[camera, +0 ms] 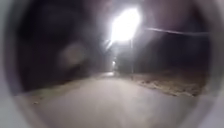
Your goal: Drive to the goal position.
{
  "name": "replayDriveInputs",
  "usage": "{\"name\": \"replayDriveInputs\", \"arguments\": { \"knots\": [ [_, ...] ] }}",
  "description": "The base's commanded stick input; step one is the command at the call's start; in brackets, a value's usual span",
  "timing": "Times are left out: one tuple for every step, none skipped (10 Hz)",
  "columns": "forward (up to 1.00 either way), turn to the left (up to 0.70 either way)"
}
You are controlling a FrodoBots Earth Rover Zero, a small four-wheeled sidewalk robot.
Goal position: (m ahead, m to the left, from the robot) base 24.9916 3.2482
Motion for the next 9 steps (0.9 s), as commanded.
{"name": "replayDriveInputs", "arguments": {
  "knots": [
    [0.85, 0.00],
    [0.85, 0.00],
    [0.85, 0.34],
    [0.85, 0.34],
    [0.85, 0.15],
    [0.85, 0.00],
    [0.85, 0.00],
    [0.85, 0.00],
    [0.85, 0.00]
  ]
}}
